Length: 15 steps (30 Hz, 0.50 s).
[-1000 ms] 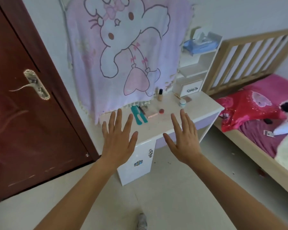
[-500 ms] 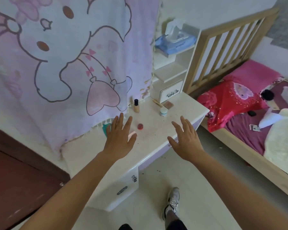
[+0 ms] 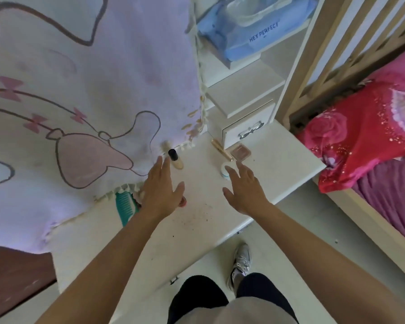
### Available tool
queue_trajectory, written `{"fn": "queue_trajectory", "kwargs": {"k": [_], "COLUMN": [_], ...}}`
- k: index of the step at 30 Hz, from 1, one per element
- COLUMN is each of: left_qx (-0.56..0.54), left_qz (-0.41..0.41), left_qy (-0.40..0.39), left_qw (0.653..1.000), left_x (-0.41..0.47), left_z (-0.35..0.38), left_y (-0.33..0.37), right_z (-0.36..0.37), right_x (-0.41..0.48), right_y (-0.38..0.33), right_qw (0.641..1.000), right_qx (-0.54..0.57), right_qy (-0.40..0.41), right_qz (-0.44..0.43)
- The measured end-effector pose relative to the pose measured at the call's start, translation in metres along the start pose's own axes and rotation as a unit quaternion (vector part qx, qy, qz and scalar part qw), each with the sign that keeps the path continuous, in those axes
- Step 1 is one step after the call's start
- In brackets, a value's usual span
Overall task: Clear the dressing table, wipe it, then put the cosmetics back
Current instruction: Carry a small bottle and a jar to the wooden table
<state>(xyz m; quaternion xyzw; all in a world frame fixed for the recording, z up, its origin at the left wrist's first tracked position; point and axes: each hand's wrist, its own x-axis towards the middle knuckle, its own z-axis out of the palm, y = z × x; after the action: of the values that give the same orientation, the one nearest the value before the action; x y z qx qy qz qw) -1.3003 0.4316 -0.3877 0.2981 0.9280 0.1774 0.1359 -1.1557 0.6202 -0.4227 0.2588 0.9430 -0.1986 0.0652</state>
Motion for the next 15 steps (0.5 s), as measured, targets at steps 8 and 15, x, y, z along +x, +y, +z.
{"fn": "queue_trajectory", "kwargs": {"k": [8,15], "left_qx": [-0.012,0.013], "left_qz": [-0.024,-0.060], "left_qy": [0.004,0.011], "left_qw": [1.000,0.998], "left_x": [0.083,0.124], "left_z": [0.035,0.069], "left_y": [0.005,-0.001], "right_z": [0.035,0.056], "right_x": [0.053,0.081], "right_y": [0.013,0.015], "right_qw": [0.996,0.997], "right_qx": [0.008,0.023], "right_qy": [-0.090,-0.068], "right_qz": [0.006,0.040]}}
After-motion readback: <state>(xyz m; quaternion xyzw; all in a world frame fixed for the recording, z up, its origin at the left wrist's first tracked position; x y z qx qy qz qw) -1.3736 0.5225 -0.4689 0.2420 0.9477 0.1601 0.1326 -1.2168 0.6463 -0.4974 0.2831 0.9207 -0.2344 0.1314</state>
